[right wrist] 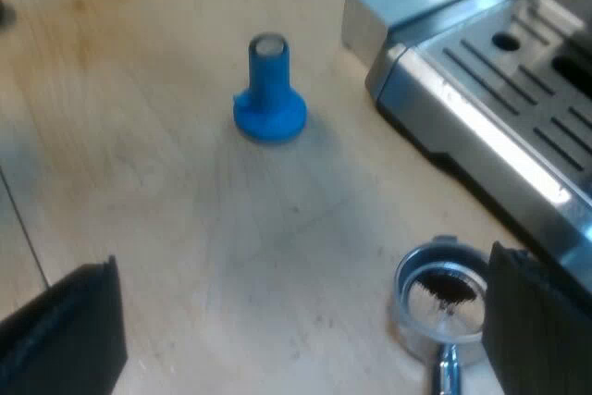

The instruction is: Grind coffee beans and then tamp

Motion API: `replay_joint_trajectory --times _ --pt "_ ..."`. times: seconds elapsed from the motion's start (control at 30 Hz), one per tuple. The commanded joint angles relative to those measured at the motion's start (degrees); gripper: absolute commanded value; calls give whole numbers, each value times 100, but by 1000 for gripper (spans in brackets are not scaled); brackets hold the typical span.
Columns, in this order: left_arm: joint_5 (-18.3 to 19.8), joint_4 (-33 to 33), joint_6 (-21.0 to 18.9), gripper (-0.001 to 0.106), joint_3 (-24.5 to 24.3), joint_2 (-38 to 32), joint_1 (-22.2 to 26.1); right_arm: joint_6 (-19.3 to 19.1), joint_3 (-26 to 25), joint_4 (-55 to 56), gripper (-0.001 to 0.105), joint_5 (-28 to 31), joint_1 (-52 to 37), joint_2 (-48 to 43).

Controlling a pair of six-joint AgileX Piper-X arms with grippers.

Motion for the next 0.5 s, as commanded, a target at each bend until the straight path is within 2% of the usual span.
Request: replay_joint_trajectory --times 0.03,0.2,0.3,0.33,0.5 --pt "-200 -24 -141 78 -40 313 129 -88 -61 -224 79 39 9 322" --pt "-248 -277 -6 78 -40 958 795 -88 -61 -686 76 -1 9 807" --pt "-250 -341 215 78 -40 1171 1092 -88 -61 -1011 76 -32 9 1013" --pt "-280 -329 466 78 -40 1407 1287 -88 -61 -1123 76 -32 9 1088" --pt "-345 -376 674 78 -40 1954 1223 -88 -61 -1565 76 -149 9 1467"
